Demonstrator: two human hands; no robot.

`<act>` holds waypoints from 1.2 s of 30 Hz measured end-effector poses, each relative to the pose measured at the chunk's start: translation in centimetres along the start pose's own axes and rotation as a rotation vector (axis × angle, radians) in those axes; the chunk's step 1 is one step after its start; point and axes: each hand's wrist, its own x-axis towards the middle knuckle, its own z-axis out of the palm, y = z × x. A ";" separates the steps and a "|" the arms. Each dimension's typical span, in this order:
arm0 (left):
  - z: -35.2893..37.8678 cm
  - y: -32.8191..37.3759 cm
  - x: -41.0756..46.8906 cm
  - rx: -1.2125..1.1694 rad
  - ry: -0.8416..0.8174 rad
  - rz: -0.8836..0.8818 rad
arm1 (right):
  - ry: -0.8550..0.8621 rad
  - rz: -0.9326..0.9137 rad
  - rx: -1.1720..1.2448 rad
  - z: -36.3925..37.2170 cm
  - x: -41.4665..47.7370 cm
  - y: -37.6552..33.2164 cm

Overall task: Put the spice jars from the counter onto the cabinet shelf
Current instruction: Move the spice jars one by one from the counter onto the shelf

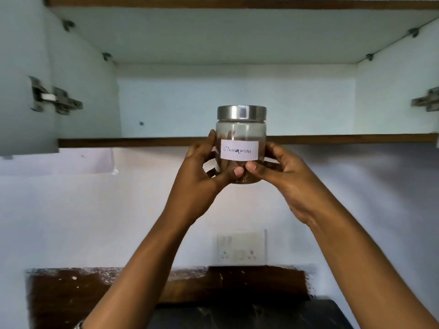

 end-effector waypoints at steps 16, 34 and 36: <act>-19.9 -5.2 14.9 0.214 0.301 -0.273 | -0.227 0.140 0.096 21.9 22.7 -2.8; -22.7 -7.4 17.0 1.079 0.165 -0.522 | -0.429 0.277 -0.489 29.3 27.2 -0.9; -21.9 -6.2 15.9 1.137 0.128 -0.458 | -0.368 0.211 -0.523 28.3 26.4 -1.8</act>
